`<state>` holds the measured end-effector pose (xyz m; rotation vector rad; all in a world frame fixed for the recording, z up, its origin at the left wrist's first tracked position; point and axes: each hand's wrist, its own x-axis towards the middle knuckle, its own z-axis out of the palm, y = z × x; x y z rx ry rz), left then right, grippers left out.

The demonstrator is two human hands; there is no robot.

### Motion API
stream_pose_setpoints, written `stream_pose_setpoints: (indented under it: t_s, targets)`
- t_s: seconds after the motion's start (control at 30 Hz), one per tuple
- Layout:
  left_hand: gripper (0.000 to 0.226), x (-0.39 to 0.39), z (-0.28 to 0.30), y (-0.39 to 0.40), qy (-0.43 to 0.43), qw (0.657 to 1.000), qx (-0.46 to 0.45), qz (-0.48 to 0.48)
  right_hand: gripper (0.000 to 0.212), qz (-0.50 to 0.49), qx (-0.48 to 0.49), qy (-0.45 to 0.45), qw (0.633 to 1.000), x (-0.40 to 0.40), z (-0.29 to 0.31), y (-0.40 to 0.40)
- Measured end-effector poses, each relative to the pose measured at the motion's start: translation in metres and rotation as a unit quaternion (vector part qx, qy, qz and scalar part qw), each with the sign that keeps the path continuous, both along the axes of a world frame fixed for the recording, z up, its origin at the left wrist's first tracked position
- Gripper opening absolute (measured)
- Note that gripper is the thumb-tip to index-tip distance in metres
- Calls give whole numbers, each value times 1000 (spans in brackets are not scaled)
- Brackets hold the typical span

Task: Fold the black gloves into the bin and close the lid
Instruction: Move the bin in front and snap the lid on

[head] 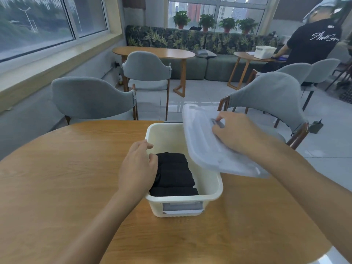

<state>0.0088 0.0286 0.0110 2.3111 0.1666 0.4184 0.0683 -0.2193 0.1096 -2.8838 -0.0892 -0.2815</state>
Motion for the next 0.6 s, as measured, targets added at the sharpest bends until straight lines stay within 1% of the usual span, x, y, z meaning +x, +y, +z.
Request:
stream_pose_setpoints:
  t_s: [0.17, 0.27, 0.43, 0.53, 0.6]
  targets:
    - [27, -5, 14, 9, -3, 992, -114, 47, 22, 57, -37, -17, 998, -16, -12, 54]
    - [25, -10, 24, 17, -27, 987, -147, 56, 20, 83, -63, -17, 994, -16, -30, 76]
    - [23, -17, 31, 30, -46, 990, -131, 28, 13, 89, -91, -21, 992, -13, -48, 98]
    - [22, -24, 32, 29, -55, 993, -107, -12, 13, 95, -85, -16, 992, -11, -50, 103]
    - [23, -31, 30, 25, -69, 993, -76, -52, 13, 103, -89, -14, 991, -10, -51, 103]
